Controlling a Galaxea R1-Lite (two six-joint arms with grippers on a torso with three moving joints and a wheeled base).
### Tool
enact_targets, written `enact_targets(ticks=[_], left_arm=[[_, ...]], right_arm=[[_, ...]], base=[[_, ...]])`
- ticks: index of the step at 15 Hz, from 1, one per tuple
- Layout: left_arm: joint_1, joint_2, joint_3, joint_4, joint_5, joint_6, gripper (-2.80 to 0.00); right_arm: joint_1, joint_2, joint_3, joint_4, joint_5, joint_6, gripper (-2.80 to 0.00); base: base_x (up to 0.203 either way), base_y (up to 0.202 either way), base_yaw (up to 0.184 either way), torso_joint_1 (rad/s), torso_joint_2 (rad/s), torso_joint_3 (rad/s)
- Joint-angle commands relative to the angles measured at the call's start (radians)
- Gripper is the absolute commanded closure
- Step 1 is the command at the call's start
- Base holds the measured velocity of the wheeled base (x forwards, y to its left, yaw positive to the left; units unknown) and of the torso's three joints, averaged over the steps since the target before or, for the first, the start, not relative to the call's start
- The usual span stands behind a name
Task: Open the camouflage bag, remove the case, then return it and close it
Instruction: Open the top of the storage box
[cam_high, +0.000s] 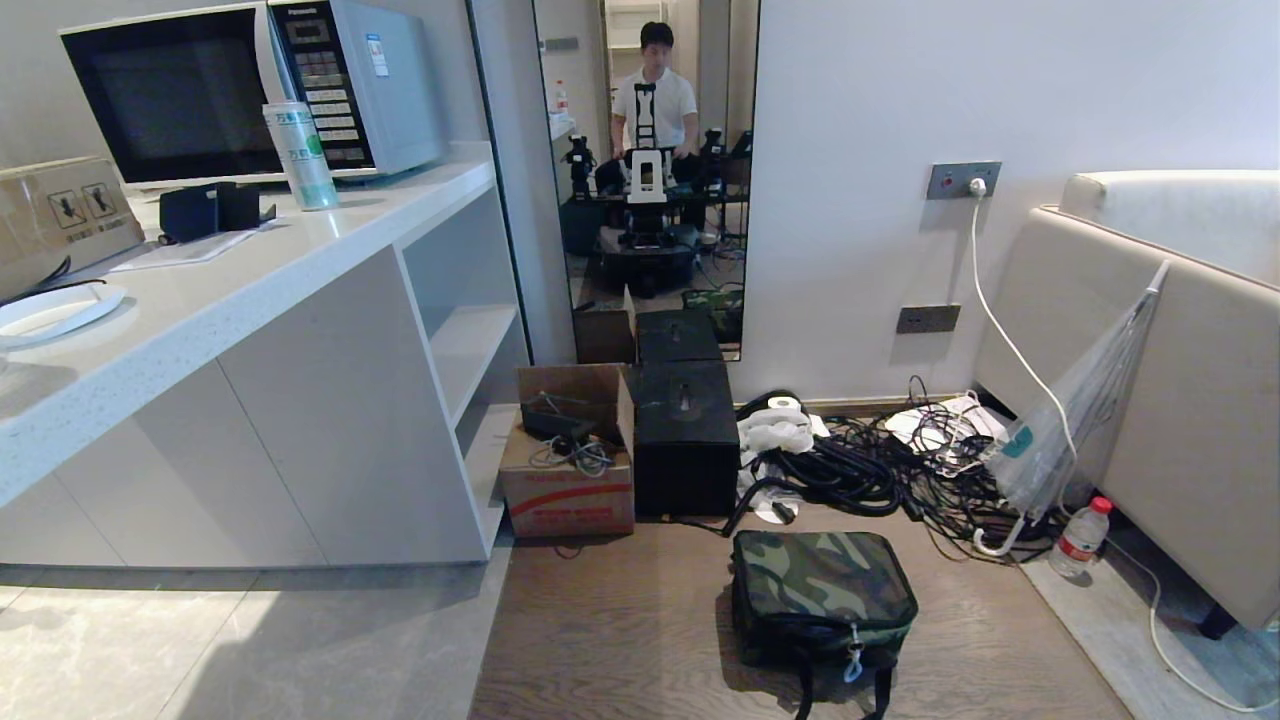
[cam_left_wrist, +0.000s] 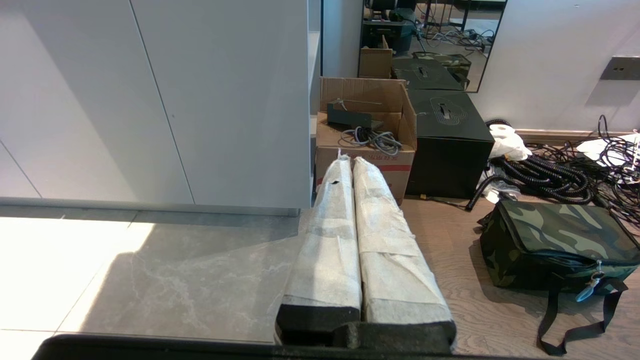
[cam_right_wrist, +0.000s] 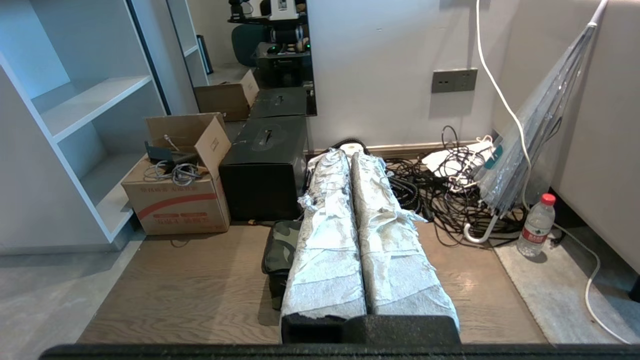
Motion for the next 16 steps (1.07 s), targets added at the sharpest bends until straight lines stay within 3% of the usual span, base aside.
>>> enact_targets(ticks=[1, 16], left_arm=[[0.0, 0.0, 0.0, 0.0, 0.002, 0.0, 0.0], [0.0, 0.0, 0.0, 0.0, 0.0, 0.0, 0.0]], right_arm=[[-0.001, 0.002, 0.04, -0.001, -0.001, 0.0, 0.0], [0.001, 0.002, 0.04, -0.001, 0.0, -0.002, 0.0]], base=[[0.0, 0.0, 0.0, 0.0, 0.0, 0.0], [0.0, 0.0, 0.0, 0.0, 0.0, 0.0]])
